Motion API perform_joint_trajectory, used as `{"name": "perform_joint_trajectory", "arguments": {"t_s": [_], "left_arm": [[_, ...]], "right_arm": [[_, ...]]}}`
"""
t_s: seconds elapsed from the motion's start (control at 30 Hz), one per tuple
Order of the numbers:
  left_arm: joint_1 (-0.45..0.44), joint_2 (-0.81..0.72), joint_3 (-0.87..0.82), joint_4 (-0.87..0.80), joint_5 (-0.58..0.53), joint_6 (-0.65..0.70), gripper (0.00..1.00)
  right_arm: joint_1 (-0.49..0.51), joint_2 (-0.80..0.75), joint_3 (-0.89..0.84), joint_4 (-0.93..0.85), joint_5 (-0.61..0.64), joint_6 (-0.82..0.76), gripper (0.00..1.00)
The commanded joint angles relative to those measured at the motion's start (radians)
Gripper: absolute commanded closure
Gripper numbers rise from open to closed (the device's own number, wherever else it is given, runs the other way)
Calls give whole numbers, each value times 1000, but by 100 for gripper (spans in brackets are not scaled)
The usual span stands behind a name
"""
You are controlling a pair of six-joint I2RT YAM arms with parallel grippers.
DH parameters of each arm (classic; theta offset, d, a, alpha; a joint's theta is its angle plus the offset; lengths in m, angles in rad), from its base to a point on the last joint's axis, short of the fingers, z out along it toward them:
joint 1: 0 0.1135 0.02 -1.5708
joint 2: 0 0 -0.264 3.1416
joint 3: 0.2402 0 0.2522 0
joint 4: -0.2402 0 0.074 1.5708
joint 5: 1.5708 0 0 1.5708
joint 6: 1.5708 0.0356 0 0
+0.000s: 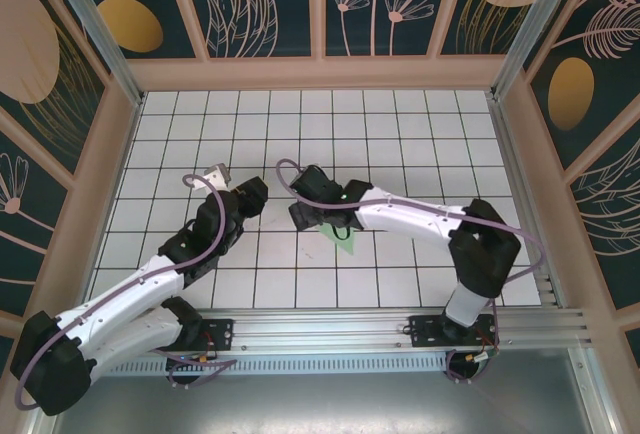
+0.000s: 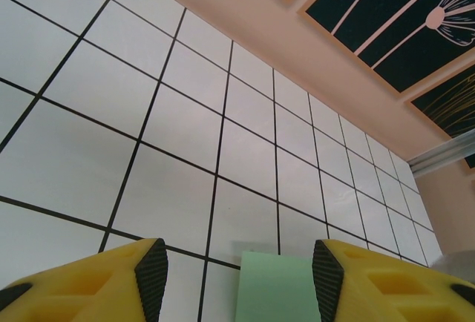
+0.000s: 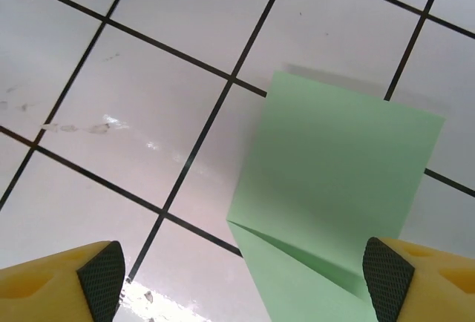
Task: Fold a paper plane with a square sheet of paper (pick it up from the middle)
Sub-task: Turn over the paper at the center of the table, then fold the wing for the fifth time at the center of the table.
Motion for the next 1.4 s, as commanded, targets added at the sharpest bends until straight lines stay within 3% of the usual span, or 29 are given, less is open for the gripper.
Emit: {"name": "perform_joint_trajectory", "arguments": {"t_s": [0.0,0.13,0.23,0.3,0.47,0.6,1.17,1.37], "left_arm": [[6,8,1,-13,-1,7,43],[7,29,-11,0,26,-9,42],[6,41,-20,20,37,-16,42],[6,53,-19,27,46,-15,42],[6,93,-8,45,90,0,42],[6,145,-6,80,150,3,42],[6,461,112,172,449,14,42],[7,550,150,166,501,-17,40]], "right_arm": [[-28,-97,-127,112,-72,-67,15],[-63,-156,-244,162,-118,-144,17],[-58,-139,-272,148,-44,-199,23],[-71,-132,-273,140,-80,-203,26],[-158,-122,-275,171,-277,-117,62],[-218,-112,-309,258,-454,-65,75],[-380,-8,-396,336,-519,-14,82],[-421,4,-432,380,-564,-8,82]]}}
